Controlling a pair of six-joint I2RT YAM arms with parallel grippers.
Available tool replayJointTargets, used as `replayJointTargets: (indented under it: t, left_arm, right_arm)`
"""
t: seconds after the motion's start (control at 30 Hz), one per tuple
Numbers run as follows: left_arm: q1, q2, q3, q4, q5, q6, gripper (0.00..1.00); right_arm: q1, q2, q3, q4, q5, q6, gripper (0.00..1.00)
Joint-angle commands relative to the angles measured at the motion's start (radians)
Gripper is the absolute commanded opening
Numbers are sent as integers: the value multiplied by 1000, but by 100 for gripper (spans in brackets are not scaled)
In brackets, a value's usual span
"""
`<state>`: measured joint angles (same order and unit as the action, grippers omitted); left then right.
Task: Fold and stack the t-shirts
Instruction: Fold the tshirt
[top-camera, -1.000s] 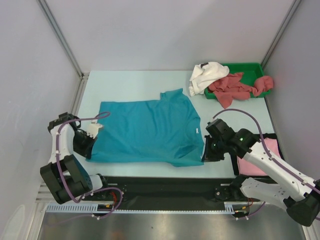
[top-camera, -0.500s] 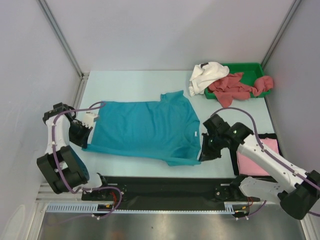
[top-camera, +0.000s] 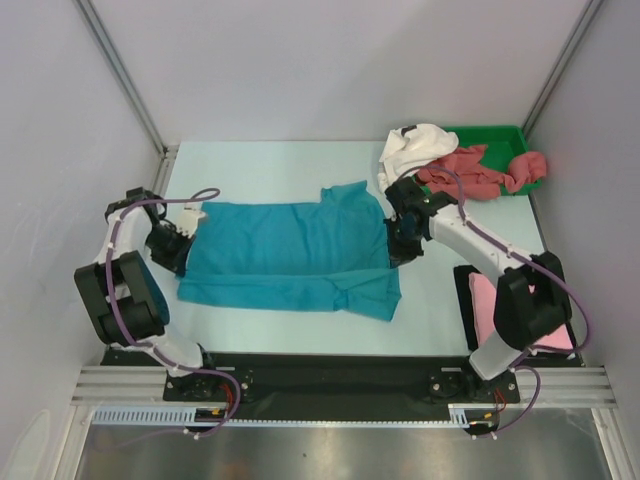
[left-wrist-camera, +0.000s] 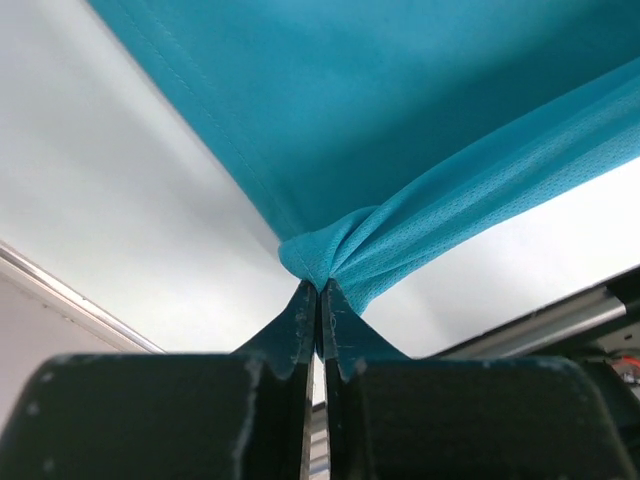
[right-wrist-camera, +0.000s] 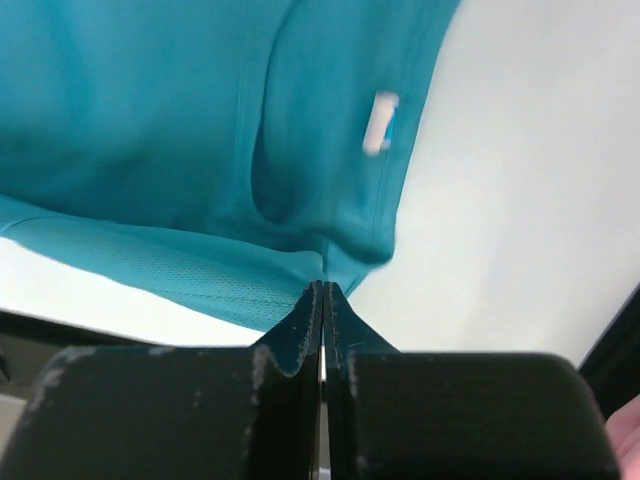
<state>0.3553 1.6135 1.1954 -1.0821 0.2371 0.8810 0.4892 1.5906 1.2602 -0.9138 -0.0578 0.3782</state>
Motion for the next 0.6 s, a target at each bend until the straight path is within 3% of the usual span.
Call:
replayJointTargets:
  t: [0.0,0.23,0.47,0.5,0.57]
  left_arm:
    - [-3,39,65,65,-15,-42,7]
    - [-16,120,82,90,-21,-66,10]
    - [-52,155,93,125,-32,-100,19]
    - [-52,157,101,129,-27,-106,21]
    - [-52,154,112,163,-24,-147,31]
  right_arm:
    - [-18,66,86,35,52,-119,0]
    - [-21,206,198,33,56,-176,0]
    - [-24,267,263,19,102,-208,0]
    - [-26,279,263,23,104,-208,4]
    - [-34,292,269,45,105,-197,23]
